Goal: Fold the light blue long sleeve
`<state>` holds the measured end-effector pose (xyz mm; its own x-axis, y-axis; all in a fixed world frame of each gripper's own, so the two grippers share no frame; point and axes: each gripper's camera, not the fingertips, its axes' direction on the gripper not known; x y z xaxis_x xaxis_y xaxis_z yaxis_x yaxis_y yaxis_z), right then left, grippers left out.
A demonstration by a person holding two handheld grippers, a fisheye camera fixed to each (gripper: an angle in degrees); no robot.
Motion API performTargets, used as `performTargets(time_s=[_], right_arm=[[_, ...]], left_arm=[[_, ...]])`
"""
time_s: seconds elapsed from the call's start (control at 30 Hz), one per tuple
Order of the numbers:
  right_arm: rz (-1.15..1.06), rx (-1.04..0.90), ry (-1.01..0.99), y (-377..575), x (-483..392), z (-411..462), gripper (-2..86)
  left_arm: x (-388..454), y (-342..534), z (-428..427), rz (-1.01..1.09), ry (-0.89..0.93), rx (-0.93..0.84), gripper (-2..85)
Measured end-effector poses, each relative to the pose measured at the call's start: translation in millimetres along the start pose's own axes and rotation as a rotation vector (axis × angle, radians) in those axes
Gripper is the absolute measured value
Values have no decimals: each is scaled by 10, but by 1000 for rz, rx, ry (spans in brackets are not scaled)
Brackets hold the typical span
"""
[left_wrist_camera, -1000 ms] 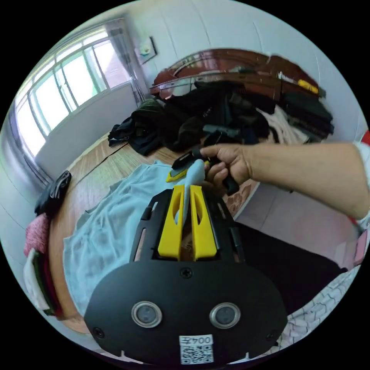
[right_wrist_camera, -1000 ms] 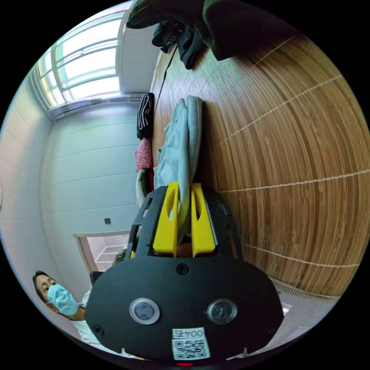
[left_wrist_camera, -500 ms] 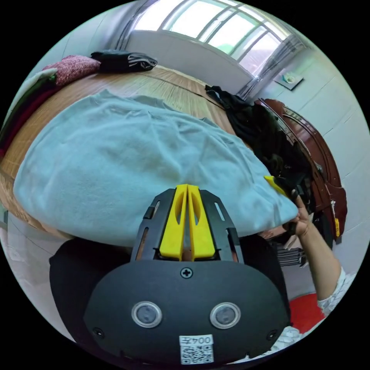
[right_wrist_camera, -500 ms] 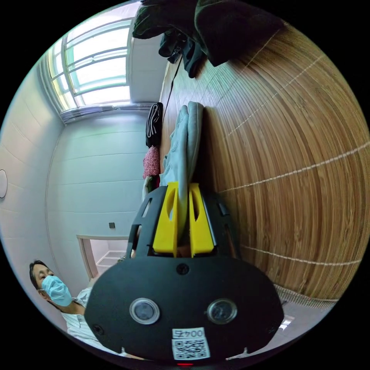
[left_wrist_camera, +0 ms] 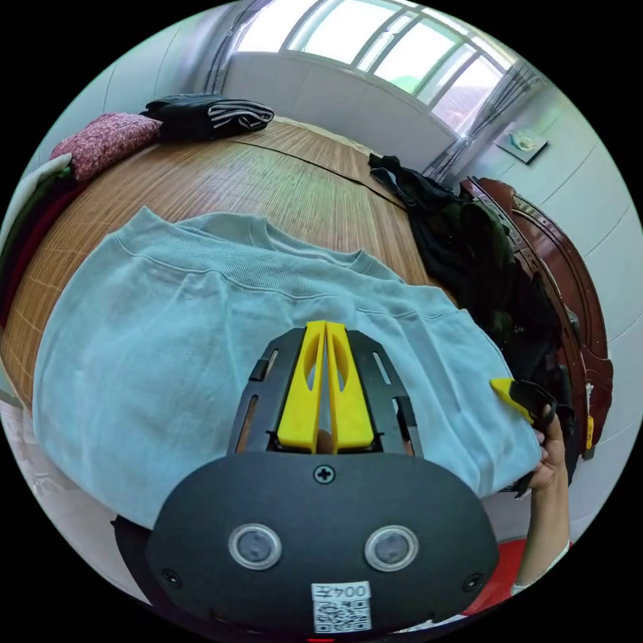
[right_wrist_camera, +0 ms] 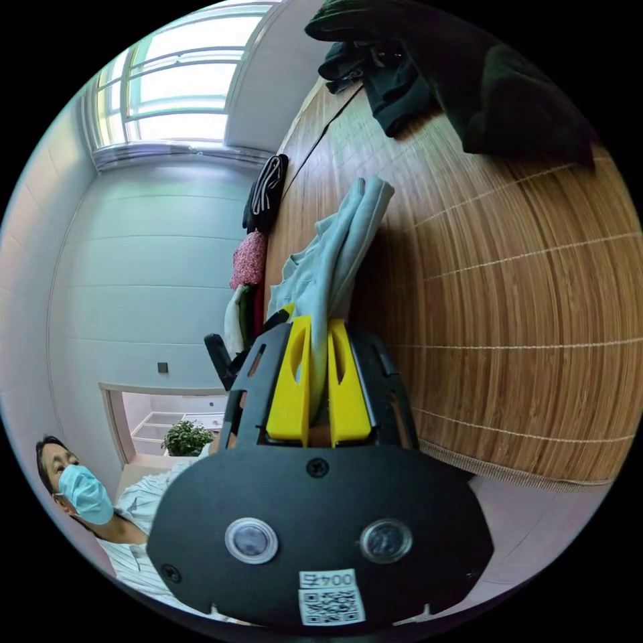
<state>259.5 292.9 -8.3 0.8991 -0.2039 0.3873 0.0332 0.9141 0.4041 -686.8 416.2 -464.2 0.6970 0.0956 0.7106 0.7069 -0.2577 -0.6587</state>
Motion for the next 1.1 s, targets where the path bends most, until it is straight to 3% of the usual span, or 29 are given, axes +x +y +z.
performTargets(time_s=[0.1, 0.3, 0.5, 0.63, 0.8, 0.93, 1.1], right_arm=[[-31, -22, 20, -24, -166, 98, 47], [-105, -51, 38, -27, -583, 349, 47], [-157, -63, 64, 7, -881, 614, 47], [-173, -60, 62, 19, -1027, 814, 46], [-200, -69, 39, 51, -1238, 1098, 46], [-235, -88, 62, 83, -1462, 1372, 50], [-249, -111, 99, 124, -1755, 1823, 50]], left_arm=[[333, -278, 161, 14, -64, -107, 1], [1010, -508, -135, 62, -81, -72, 0], [1629, -1142, -960, 14, -28, 93, 1], [1925, -1558, -587, 1, 3, -156, 0], [2144, -1623, -1053, -138, 137, -80, 1], [2361, -1433, -2126, -173, 199, 45, 1], [2556, -882, -2705, -241, 268, 10, 1]])
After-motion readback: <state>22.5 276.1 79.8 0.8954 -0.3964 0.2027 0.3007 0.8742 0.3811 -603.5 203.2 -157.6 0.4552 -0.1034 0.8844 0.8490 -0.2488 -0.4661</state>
